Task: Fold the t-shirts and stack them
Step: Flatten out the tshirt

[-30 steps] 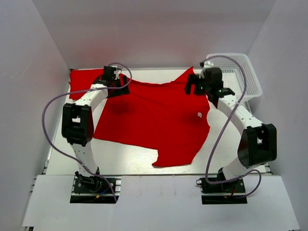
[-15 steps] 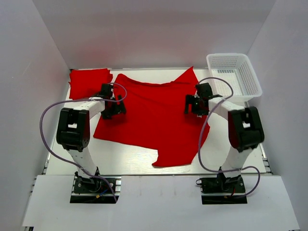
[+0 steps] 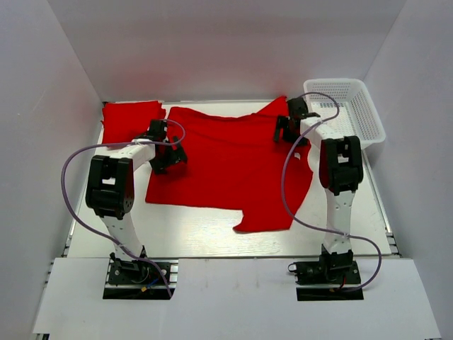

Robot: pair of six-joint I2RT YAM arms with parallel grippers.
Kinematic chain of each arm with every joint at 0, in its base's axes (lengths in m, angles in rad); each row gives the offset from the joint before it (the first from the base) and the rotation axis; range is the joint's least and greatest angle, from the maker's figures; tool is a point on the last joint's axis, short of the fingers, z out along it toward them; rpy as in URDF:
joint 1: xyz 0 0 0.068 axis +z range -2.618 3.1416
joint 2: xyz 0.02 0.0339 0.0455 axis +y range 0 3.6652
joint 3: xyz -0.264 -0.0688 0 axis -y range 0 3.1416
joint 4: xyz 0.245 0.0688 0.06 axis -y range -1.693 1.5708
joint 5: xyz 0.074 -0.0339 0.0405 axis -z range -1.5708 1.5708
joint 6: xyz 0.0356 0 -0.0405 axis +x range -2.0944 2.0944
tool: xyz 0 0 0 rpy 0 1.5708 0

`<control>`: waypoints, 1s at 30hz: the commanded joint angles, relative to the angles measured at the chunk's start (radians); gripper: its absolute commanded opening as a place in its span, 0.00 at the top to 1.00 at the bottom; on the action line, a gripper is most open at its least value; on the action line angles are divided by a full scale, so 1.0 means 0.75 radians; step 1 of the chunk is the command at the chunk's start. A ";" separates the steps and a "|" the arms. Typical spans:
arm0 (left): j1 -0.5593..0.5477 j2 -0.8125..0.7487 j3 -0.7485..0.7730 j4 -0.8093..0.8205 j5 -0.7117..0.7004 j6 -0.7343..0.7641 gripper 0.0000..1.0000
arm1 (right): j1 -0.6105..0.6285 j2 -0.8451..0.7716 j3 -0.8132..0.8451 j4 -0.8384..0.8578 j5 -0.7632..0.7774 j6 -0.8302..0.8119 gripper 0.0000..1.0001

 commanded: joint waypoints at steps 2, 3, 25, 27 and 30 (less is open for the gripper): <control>-0.026 0.055 -0.018 -0.151 0.121 -0.098 0.00 | -0.060 0.169 0.240 -0.166 0.044 0.014 0.10; -0.026 0.043 -0.018 -0.168 0.121 -0.098 0.00 | -0.078 0.186 0.303 -0.186 0.040 -0.002 0.10; 0.001 -0.427 0.158 -0.573 -0.219 -0.129 0.00 | 0.065 -0.580 -0.164 -0.011 -0.288 -0.432 0.10; 0.001 -0.515 0.046 -0.595 -0.219 -0.166 0.00 | 0.111 -0.660 -0.301 0.030 -0.267 -0.424 0.10; 0.029 -0.639 -0.134 -0.595 -0.202 -0.219 0.00 | 0.175 -0.895 -0.528 0.071 -0.239 -0.363 0.10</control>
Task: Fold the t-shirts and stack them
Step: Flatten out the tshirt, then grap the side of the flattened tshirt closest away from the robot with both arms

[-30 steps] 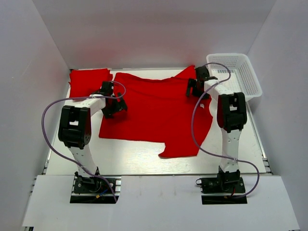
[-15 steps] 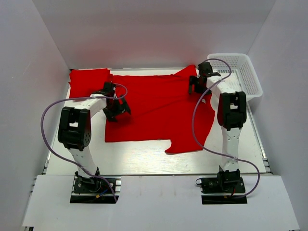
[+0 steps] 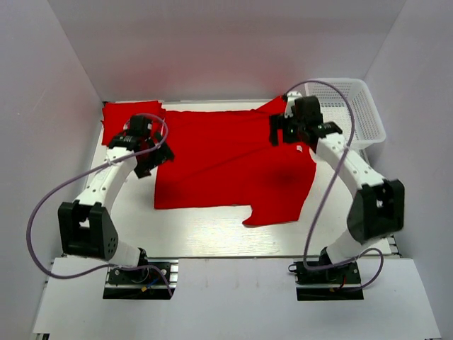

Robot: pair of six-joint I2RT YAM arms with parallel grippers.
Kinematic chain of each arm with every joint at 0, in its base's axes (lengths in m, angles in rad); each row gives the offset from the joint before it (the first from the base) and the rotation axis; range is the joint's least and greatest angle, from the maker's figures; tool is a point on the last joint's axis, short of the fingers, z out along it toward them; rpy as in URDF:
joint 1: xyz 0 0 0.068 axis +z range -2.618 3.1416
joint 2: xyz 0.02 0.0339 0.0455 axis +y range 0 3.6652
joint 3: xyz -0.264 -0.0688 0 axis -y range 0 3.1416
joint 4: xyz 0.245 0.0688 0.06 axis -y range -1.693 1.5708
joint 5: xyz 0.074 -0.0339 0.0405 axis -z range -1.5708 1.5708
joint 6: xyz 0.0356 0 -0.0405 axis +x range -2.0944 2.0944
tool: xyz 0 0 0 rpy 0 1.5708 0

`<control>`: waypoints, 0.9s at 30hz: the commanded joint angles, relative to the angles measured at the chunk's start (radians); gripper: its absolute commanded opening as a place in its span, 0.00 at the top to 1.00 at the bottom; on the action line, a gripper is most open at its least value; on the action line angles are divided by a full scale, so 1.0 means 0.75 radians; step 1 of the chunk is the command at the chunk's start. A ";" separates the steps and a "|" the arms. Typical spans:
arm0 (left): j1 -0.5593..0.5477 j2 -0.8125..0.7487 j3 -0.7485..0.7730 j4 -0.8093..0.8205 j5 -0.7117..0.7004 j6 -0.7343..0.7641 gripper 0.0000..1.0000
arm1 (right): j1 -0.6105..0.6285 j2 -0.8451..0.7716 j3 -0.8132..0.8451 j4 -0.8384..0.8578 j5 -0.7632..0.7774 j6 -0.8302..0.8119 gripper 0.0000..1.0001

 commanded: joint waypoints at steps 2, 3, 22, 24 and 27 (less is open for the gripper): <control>0.037 -0.142 -0.229 -0.099 -0.045 -0.083 0.00 | 0.078 -0.233 -0.326 0.029 0.006 0.096 0.10; 0.055 -0.156 -0.295 -0.075 -0.045 -0.083 0.00 | 0.109 -0.313 -0.371 0.031 0.014 0.149 0.10; 0.170 -0.240 -0.733 0.226 0.045 -0.097 0.27 | 0.236 -0.950 -1.128 -0.241 0.028 0.730 0.10; 0.170 -0.201 -0.733 0.263 0.045 -0.097 0.35 | 0.226 -0.936 -1.146 -0.198 0.028 0.760 0.10; 0.170 -0.164 -0.764 0.308 0.075 -0.083 0.44 | 0.228 -0.901 -1.175 -0.147 0.028 0.803 0.10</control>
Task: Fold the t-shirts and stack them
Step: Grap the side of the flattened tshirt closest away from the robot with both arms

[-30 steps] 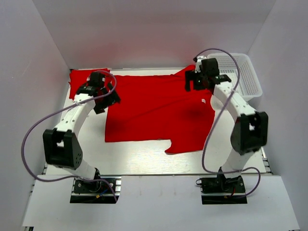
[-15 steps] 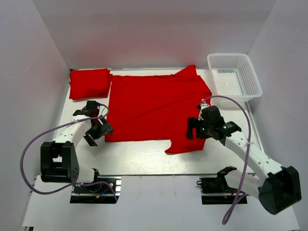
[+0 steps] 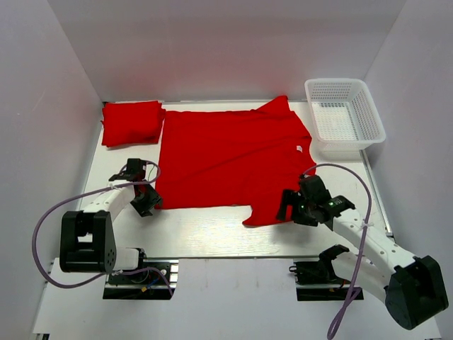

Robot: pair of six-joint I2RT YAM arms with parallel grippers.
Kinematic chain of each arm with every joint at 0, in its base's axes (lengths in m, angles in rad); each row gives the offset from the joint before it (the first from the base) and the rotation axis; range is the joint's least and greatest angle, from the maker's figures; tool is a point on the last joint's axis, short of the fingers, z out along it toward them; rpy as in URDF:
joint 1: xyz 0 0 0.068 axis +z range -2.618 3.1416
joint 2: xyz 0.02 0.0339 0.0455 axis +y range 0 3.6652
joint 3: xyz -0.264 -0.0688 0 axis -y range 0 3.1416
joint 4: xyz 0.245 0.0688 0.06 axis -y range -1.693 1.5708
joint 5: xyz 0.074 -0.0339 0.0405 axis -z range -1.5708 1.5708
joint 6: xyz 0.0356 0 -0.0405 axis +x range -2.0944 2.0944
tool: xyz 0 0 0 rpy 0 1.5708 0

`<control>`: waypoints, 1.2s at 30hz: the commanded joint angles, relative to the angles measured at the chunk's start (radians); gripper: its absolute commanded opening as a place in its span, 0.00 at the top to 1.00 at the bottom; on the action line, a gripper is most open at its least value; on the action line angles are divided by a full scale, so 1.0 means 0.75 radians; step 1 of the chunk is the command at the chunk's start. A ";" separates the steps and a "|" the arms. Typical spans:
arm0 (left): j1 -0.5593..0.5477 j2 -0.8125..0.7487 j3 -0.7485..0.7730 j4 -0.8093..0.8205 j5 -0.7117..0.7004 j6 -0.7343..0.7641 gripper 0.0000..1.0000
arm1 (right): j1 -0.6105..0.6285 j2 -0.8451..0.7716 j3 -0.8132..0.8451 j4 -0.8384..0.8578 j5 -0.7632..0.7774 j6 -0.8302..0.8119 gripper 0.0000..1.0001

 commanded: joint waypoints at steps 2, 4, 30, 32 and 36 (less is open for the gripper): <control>0.007 0.036 -0.035 0.122 0.044 0.010 0.49 | -0.001 0.049 -0.030 0.095 0.048 0.134 0.10; 0.007 0.036 -0.047 0.140 0.058 0.023 0.57 | -0.001 0.055 -0.050 0.089 0.073 0.154 0.10; -0.021 -0.127 -0.065 0.165 0.087 0.109 1.00 | -0.006 -0.001 -0.044 0.044 0.177 0.228 1.00; -0.021 -0.174 -0.078 0.118 0.087 0.094 1.00 | -0.002 -0.077 -0.014 -0.040 0.163 0.232 1.00; -0.021 -0.291 -0.066 0.015 0.087 0.094 1.00 | -0.004 -0.112 0.038 -0.195 0.130 0.224 1.00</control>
